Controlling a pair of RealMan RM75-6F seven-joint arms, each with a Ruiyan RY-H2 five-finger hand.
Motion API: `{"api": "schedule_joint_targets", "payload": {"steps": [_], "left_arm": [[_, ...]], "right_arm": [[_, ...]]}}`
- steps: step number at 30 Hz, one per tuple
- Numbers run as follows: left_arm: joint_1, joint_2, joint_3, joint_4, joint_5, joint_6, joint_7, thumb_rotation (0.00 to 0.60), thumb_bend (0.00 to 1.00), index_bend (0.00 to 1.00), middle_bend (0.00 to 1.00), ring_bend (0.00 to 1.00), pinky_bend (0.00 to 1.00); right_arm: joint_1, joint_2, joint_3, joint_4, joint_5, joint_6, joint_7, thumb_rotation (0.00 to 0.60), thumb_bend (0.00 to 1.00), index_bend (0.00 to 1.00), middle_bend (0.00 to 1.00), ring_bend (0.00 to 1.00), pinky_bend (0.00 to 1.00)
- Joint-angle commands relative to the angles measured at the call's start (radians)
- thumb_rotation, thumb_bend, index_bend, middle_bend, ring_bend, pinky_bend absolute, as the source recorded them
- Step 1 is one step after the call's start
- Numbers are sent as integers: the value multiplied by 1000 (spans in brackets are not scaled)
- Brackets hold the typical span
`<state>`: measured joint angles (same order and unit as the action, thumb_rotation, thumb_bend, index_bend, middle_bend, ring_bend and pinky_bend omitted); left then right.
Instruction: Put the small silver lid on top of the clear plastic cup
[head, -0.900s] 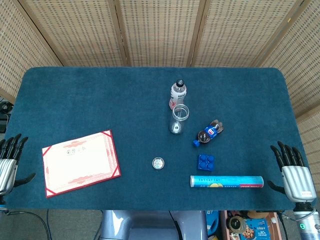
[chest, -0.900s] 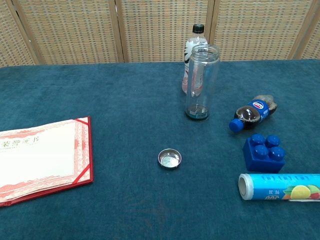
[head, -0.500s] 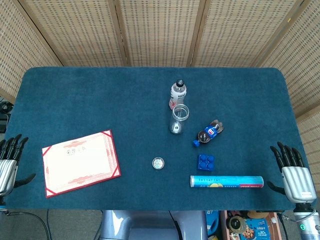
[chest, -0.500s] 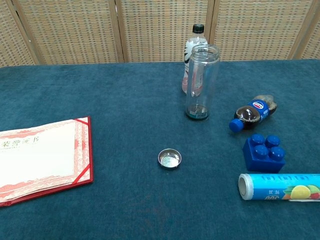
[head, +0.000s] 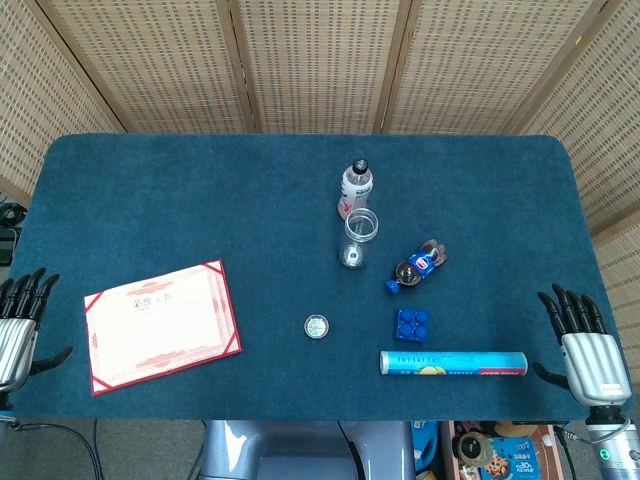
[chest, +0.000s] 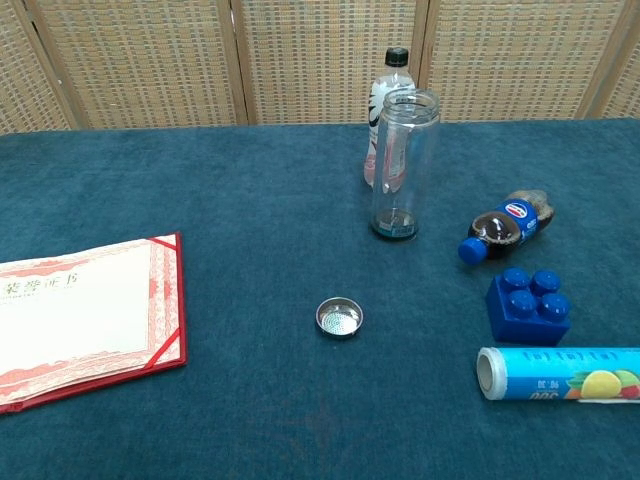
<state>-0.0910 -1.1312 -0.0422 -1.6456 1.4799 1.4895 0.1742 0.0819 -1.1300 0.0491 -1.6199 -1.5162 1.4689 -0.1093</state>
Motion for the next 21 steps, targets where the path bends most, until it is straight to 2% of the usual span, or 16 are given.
{"api": "schedule_joint_targets", "payload": {"steps": [1,7,11,14,21], "left_arm": [[1,0,0,-2,1,1,2,600,127,0,0,0,0],[1,2,-3,-3,-5,0,-2,600,128,0,0,0,0],[-2,2,-4,-6,-11,-6,6,600,128,0,0,0,0],[-3,0,-4,-7,-9,-5,10,600,127,0,0,0,0],[-4,0,-5,-3,-14,-9,8,600,128,0,0,0,0]], "right_arm": [[3,-6,0,16,-24,12,29,600,0,0,0,0,0],[24,-24,-9,38,-105,32,89,600,0,0,0,0,0],[56,-28,-5,23,-141,12,57,600,0,15,0,0,0],[85,-30,1,12,-170,-3,56,600,0,64,0,0,0],[176,-72,-15,30,-303,-23,208,600,0,217,0,0,46]]}}
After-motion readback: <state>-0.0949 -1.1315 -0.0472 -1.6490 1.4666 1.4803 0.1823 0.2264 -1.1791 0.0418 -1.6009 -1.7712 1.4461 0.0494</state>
